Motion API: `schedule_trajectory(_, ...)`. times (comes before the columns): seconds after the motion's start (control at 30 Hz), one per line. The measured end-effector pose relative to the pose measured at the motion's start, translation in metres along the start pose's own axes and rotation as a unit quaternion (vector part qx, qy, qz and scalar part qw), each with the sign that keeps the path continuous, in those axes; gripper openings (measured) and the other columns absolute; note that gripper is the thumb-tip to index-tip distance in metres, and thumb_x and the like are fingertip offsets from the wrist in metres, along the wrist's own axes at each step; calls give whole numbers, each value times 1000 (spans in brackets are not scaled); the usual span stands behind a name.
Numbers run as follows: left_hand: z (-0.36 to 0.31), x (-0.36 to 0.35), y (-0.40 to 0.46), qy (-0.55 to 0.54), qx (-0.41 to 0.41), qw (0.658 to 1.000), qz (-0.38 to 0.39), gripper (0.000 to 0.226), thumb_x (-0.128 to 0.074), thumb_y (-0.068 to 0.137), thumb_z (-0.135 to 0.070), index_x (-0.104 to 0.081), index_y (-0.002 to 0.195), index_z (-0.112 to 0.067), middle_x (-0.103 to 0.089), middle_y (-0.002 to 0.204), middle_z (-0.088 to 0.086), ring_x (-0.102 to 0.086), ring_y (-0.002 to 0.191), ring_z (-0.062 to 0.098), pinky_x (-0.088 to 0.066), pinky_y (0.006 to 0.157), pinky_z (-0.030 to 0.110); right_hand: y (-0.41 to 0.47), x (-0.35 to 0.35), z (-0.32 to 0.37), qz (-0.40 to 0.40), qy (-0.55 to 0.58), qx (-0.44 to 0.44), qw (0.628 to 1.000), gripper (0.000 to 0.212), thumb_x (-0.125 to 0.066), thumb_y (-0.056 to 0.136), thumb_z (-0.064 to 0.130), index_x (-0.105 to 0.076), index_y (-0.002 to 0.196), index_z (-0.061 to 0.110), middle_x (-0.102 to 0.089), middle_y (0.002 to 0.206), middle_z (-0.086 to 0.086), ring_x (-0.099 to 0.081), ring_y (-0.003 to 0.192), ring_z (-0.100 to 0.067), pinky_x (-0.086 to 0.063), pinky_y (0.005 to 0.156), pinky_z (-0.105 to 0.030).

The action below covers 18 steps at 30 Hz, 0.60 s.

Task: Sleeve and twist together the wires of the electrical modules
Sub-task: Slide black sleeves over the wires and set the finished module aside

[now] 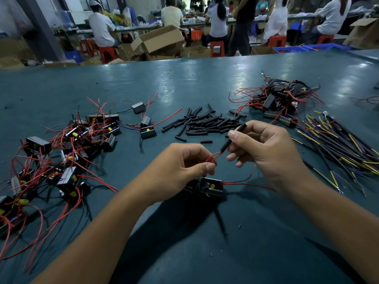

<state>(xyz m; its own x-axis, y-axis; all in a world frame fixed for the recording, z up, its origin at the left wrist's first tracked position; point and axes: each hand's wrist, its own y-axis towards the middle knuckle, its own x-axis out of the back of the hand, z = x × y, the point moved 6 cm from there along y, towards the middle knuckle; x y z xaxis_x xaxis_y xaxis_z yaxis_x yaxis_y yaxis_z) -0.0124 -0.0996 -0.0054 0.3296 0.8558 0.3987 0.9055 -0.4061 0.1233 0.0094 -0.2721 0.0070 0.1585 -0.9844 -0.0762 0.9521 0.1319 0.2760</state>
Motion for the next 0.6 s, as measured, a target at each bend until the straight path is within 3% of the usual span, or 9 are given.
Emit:
schedule_trajectory(0.17,2,0,2,-4,-22,997,-79,3,-73,90,-12,-75,89,-10,-75,76,3,-64,66,3,-48,65,14,-1,2,3,-6,13,1,1000,20,-74,80,22,-62,77,7,-71,69,-15,-72,61,-29,-53,46,-28)
schedule_trajectory(0.3,6,-1,3,-4,-26,993,-118,7,-71,92,-15,-78,90,-18,-74,75,3,-62,66,6,-51,64,20,-1,6,4,-14,-59,36,997,16,-72,88,10,-62,80,0,-72,70,-15,-73,64,-30,-54,47,-29)
schedule_trajectory(0.43,5,-8,2,-28,-32,987,-152,18,-69,93,-13,-76,89,-29,-73,71,-1,-60,65,7,-52,65,24,0,3,-5,-7,-40,-4,999,17,-72,87,9,-61,81,-2,-71,69,-15,-72,60,-29,-52,44,-28)
schedule_trajectory(0.53,7,-11,3,-43,-4,991,-129,20,-64,96,-13,-74,98,-30,-74,78,-1,-63,74,7,-54,71,26,0,3,-8,-18,-35,-16,999,14,-73,86,10,-63,82,1,-72,69,-14,-72,62,-29,-53,46,-28)
schedule_trajectory(0.6,9,-10,4,-55,17,994,-92,24,-60,99,-9,-71,111,-26,-76,85,-3,-66,80,2,-52,77,17,1,4,-10,-19,-25,-29,999,13,-72,85,11,-63,82,2,-72,69,-14,-73,63,-29,-55,48,-28)
